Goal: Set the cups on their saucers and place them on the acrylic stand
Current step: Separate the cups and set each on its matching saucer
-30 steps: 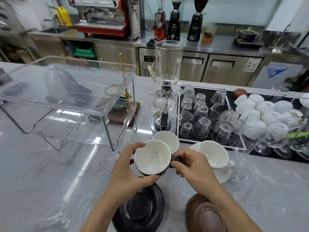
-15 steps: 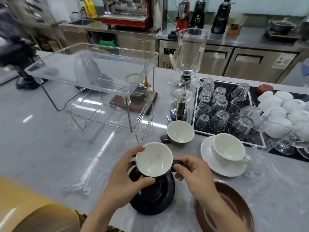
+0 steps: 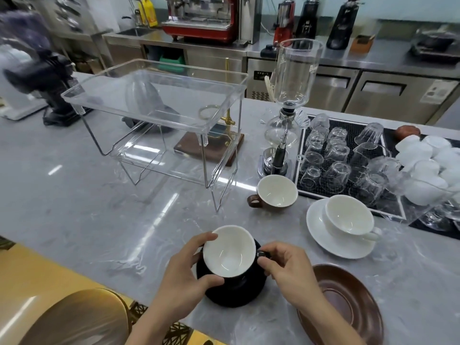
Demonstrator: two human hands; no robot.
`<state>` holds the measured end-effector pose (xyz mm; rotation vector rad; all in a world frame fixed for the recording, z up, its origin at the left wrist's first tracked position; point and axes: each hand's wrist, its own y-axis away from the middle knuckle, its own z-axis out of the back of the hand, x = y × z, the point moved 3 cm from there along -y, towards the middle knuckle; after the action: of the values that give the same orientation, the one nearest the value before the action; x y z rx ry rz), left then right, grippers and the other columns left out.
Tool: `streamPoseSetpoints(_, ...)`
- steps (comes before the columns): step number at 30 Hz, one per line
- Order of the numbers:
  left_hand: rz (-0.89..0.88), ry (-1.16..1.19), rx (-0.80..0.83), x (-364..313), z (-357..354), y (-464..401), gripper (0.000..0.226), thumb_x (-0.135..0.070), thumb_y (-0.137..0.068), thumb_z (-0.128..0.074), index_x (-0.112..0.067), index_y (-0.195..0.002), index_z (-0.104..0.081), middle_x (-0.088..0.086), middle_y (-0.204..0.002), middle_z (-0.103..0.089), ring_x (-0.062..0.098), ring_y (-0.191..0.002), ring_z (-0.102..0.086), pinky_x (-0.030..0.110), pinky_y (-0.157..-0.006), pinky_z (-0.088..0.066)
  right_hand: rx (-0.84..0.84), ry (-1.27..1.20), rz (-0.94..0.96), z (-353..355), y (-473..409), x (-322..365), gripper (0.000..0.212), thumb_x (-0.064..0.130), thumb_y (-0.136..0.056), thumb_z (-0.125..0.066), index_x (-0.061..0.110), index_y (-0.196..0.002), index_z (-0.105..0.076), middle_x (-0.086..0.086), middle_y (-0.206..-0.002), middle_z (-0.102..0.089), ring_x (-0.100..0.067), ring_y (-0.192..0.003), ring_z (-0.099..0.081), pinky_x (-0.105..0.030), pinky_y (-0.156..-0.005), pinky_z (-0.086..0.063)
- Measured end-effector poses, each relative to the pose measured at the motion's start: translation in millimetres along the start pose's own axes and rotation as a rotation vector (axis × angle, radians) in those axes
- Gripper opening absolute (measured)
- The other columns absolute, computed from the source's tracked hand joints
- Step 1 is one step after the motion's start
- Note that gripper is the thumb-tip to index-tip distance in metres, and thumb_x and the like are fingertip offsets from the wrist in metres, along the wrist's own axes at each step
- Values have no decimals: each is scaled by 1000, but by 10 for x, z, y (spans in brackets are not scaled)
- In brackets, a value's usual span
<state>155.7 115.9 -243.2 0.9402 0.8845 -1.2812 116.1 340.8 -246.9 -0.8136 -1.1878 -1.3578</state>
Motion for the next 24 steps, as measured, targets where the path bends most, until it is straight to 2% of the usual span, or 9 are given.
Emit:
streamPoseSetpoints(2,9,-4,-3,24,-3,20,80,-15,-53,-83,-52,-120,-59,-39,-127,-58,-13,-123,-51,20,-103,-43,2,17,-10,-8,24,-29,18,-3,-81,-74,15,-80,-77,3,-64,-70,-9,-58,-57,-22,-62,-49)
streamPoseSetpoints(4,13,-6,5,33,-10,35,81,-12,-54,-84,-53,-119,-59,-40,-127,-58,-13,-123,-50,20,-104,-42,-5,35,-23,-14,44,-47,19,-2,-80,-75,17,-81,-77,0,-69,-73,-12,-63,-60,-33,-68,-54)
streamPoseSetpoints(6,15,-14,14,45,-19,43,83,-7,-56,-86,-53,-119,-58,-39,-127,-58,-12,-123,-51,21,-105,-42,-12,62,-29,-13,65,-59,22,0,-79,-75,21,-80,-78,-4,-75,-76,-21,-66,-66,-42,-75,-57)
streamPoseSetpoints(9,19,-26,15,61,-18,45,85,-4,-57,-87,-54,-119,-58,-38,-127,-58,-8,-124,-52,23,-107,-41,-18,95,-32,-8,89,-70,20,3,-79,-76,23,-80,-79,-5,-79,-77,-31,-78,-71,-45,-79,-60)
streamPoseSetpoints(15,6,-67,51,56,-10,55,85,-13,-56,-90,-57,-120,-55,-40,-126,-57,-12,-122,-51,17,-104,-40,-2,163,-46,-5,121,-77,18,9,-78,-78,27,-78,-79,0,-76,-77,-26,-72,-70,-38,-75,-58)
streamPoseSetpoints(18,-10,-90,85,57,6,59,82,-31,-57,-90,-50,-128,-53,-39,-127,-57,-11,-123,-51,14,-104,-40,0,191,-37,-3,130,-63,17,12,-78,-78,30,-79,-79,0,-77,-77,-10,-63,-63,-32,-70,-57)
streamPoseSetpoints(20,-1,-100,99,58,18,45,83,-43,-57,-88,-49,-131,-50,-38,-128,-57,-12,-122,-52,12,-102,-41,4,194,-31,1,140,-60,23,13,-78,-78,36,-76,-77,0,-76,-77,-6,-62,-61,-27,-66,-55)
streamPoseSetpoints(24,-3,-163,121,41,49,16,78,-51,-58,-85,-64,-124,-45,-57,-123,-44,-24,-118,-46,2,-93,-38,28,162,-49,2,142,-63,27,13,-79,-77,39,-75,-77,4,-76,-78,-2,-61,-60,-20,-66,-51)
